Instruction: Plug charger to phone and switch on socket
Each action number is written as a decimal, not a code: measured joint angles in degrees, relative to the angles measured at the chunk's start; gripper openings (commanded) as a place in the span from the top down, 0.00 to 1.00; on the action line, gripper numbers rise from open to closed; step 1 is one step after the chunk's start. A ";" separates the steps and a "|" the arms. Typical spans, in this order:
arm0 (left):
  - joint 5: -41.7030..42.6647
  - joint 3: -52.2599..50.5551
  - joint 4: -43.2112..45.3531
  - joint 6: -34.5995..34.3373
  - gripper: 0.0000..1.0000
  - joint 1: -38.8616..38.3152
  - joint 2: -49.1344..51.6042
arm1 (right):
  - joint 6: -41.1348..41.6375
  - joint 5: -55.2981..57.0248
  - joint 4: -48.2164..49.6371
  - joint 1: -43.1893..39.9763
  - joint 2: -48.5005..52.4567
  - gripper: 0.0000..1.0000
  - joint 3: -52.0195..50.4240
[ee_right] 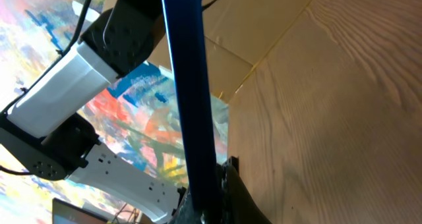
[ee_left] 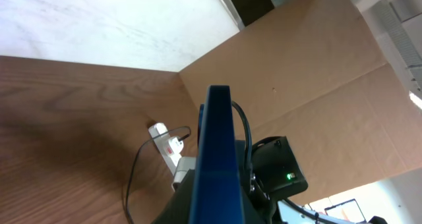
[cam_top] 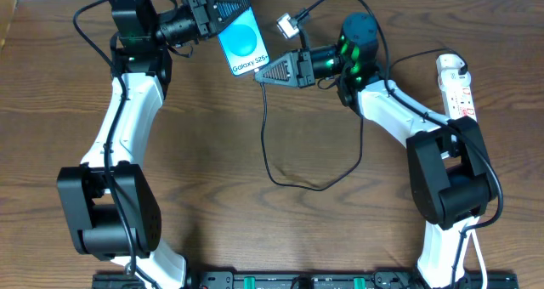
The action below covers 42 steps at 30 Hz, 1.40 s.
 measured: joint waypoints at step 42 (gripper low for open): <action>3.85 -0.04 1.66 -13.75 0.93 10.43 -0.02 | -19.12 79.52 -94.92 -5.62 -0.94 0.69 6.45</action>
